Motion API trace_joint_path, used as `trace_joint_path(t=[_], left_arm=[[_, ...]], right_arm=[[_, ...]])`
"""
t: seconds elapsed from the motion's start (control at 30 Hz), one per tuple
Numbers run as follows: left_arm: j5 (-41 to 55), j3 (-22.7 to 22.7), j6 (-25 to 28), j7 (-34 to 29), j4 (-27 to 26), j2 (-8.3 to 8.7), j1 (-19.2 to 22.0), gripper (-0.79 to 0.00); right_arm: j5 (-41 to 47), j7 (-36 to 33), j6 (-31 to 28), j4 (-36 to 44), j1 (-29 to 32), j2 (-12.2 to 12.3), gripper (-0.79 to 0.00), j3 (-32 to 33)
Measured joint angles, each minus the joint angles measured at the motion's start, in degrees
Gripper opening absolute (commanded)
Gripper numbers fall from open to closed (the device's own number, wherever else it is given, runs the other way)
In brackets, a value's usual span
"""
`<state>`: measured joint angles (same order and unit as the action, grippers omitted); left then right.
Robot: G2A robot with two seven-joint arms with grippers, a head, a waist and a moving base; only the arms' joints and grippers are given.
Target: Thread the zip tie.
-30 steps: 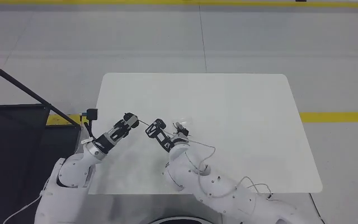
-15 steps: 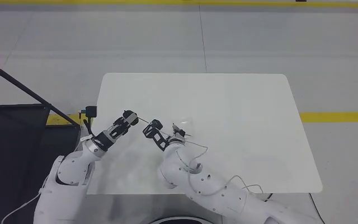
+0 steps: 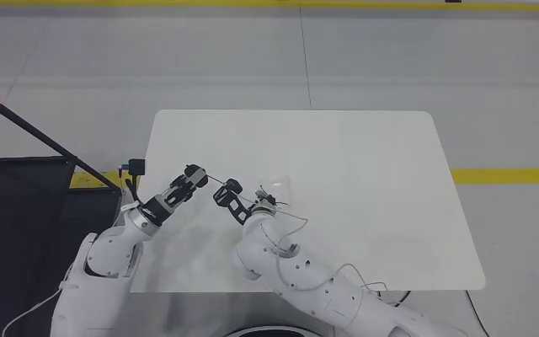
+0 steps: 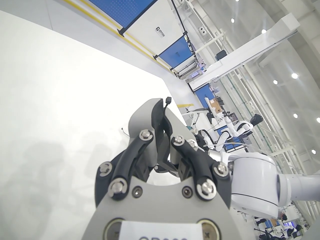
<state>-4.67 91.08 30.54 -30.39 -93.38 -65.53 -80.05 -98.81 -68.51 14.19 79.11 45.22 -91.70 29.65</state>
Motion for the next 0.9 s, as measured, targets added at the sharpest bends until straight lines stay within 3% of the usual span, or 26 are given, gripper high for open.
trace_joint_path(t=[0.23,0.4,0.57,0.63,0.7,0.9], left_arm=[[0.15,-0.34,-0.17,-0.17,0.53,0.18,0.61,-0.785],[0.29,-0.55,-0.33,-0.44,0.71,0.30,1.04,-0.785],[0.33,-0.77,-0.32,-0.61,0.71,0.43,1.28,-0.785],[0.38,-0.90,-0.28,-0.62,0.70,0.48,1.30,-0.785],[0.46,-1.02,-0.27,-0.61,0.74,0.51,1.29,-0.785],[0.64,-1.24,-0.27,-0.46,0.98,0.63,1.42,-0.785]], right_arm=[[-3.63,0.02,-0.75,1.47,2.21,-0.47,-0.671,1.72],[-6.13,0.40,-1.41,3.15,4.10,-0.55,-0.785,3.20],[-8.40,1.17,-2.36,5.05,6.24,-0.52,-0.785,5.09],[-9.15,1.40,-2.97,5.80,7.10,-0.53,-0.622,5.77],[-9.73,1.50,-3.53,6.27,7.76,-0.60,-0.554,6.18],[-10.78,2.15,-5.49,6.71,8.99,-1.19,-0.539,6.80]])
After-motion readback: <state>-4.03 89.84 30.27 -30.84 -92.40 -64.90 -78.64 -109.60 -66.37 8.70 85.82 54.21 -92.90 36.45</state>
